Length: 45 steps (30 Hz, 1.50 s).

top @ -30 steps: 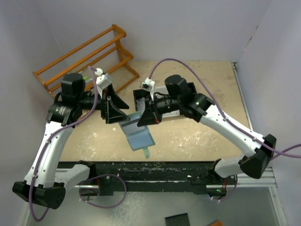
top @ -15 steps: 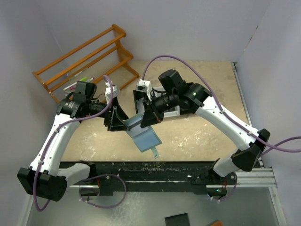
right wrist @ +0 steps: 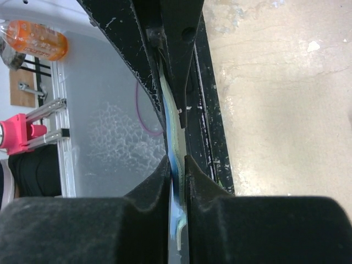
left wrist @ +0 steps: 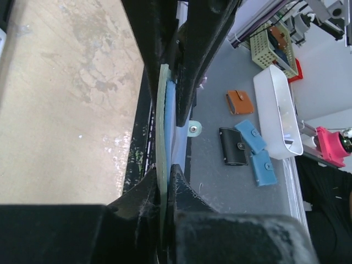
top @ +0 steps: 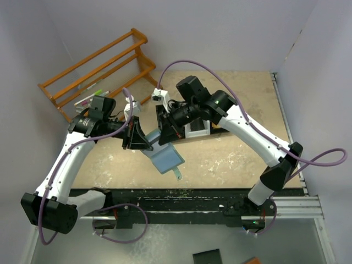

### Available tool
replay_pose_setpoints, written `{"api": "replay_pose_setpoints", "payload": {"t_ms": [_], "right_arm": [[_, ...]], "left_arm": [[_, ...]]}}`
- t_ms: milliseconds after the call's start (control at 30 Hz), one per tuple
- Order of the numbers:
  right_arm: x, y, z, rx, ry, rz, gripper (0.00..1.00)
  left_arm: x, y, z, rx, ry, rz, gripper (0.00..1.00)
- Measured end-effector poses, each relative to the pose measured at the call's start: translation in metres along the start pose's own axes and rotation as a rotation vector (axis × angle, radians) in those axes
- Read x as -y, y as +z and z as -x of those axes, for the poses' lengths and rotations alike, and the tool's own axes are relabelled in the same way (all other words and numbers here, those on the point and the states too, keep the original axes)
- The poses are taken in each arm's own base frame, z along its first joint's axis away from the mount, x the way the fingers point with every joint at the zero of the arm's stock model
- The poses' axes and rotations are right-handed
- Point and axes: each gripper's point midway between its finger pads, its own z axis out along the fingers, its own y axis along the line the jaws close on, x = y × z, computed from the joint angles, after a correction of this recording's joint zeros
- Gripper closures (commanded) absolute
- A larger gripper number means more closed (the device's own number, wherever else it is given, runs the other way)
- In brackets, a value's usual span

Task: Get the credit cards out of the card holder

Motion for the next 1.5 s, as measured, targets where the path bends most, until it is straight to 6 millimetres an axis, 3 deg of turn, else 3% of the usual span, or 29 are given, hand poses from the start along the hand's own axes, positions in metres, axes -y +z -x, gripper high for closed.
{"api": "replay_pose_setpoints", "payload": {"t_ms": [100,233,367,533,633,733,800,867,900,933,1167,1367,1500], "right_arm": [[-0.002,-0.001,0.004,0.017,0.005,0.005,0.46],[-0.002,-0.006,0.011,0.13,0.022,0.016,0.36],[-0.001,-0.028,0.006,0.337,0.082,0.028,0.31],[-0.021,-0.057,0.005,0.588,0.077,0.079,0.39],[-0.039,-0.069,0.023,0.681,0.042,0.142,0.46],[-0.043,-0.072,0.041,0.716,0.038,0.182,0.56],[-0.041,-0.069,0.047,0.719,0.049,0.196,0.67],[-0.037,-0.064,0.051,0.712,0.069,0.204,0.84],[-0.034,-0.062,0.051,0.705,0.081,0.205,0.97],[-0.033,-0.06,0.052,0.7,0.086,0.204,1.0],[-0.043,-0.063,0.054,0.636,0.062,0.203,1.0],[-0.054,-0.066,0.06,0.555,-0.009,0.182,1.0],[-0.048,-0.056,0.054,0.478,-0.016,0.16,1.0]], "left_arm": [[0.004,0.001,0.003,0.012,-0.022,-0.021,1.0],[0.008,0.002,0.011,0.049,-0.043,-0.028,1.0],[0.021,-0.001,0.027,0.132,-0.026,-0.003,1.0],[0.044,-0.007,0.055,0.233,0.013,-0.009,1.0],[0.049,-0.008,0.063,0.261,-0.005,-0.026,1.0],[0.045,-0.007,0.062,0.271,-0.059,-0.031,1.0],[0.045,-0.006,0.062,0.272,-0.074,-0.033,0.98],[0.046,-0.007,0.062,0.274,-0.082,-0.034,0.89],[0.048,-0.007,0.062,0.274,-0.088,-0.036,0.82],[0.049,-0.007,0.062,0.275,-0.085,-0.037,0.77],[0.055,-0.008,0.059,0.26,-0.079,-0.06,0.55],[0.053,-0.006,0.052,0.222,-0.094,-0.094,0.45],[0.051,-0.005,0.048,0.206,-0.112,-0.104,0.4]]}}
